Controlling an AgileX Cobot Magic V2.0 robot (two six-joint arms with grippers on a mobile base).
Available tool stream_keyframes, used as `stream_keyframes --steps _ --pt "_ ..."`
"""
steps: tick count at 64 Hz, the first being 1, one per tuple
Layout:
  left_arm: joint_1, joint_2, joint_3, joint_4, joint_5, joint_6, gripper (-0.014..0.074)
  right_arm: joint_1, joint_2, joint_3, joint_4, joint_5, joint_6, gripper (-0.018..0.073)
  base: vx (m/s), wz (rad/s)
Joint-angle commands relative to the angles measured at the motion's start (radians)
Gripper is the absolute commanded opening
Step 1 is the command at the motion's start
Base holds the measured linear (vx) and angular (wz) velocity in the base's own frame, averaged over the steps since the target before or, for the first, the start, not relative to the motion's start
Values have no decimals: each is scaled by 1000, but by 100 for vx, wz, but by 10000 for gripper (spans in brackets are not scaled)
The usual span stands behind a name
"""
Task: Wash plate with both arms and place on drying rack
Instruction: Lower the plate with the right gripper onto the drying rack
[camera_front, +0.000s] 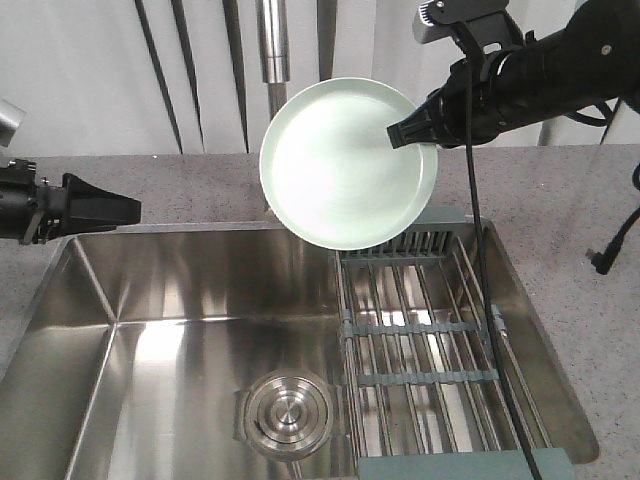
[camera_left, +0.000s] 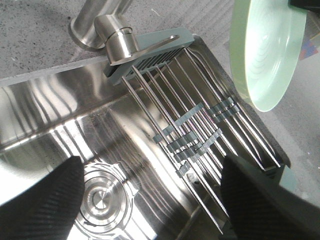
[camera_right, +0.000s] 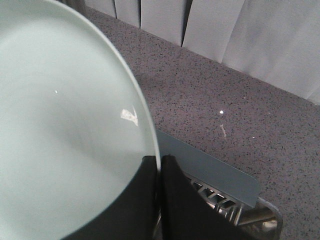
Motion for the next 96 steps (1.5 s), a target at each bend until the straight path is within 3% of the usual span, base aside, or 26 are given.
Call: stream_keyframes --steps 1,9,18,27,35,67,79,96 --pt "1 -45 -23 -68 54 -5 536 -6 -49 -33 3 -69 0 -10 0 0" --pt "1 -45 -23 -68 54 -5 536 -12 -63 -33 -28 -16 14 -8 0 0" --pt "1 -45 -23 -68 54 -5 536 -99 -70 -33 -34 59 162 -7 0 0" --pt "1 -45 -23 -68 54 -5 536 -195 -67 -30 -34 148 153 -3 0 0" --pt "1 -45 -23 -68 54 -5 536 -235 -66 -30 -32 203 145 9 0 0" --pt "1 -45 -23 -68 54 -5 536 -234 -66 268 -29 124 99 52 0 0" --pt "1 -45 -23 -68 54 -5 536 -211 -66 351 15 57 60 75 0 0" --pt "1 -45 -23 -68 54 -5 536 -115 -58 357 22 51 23 221 0 0"
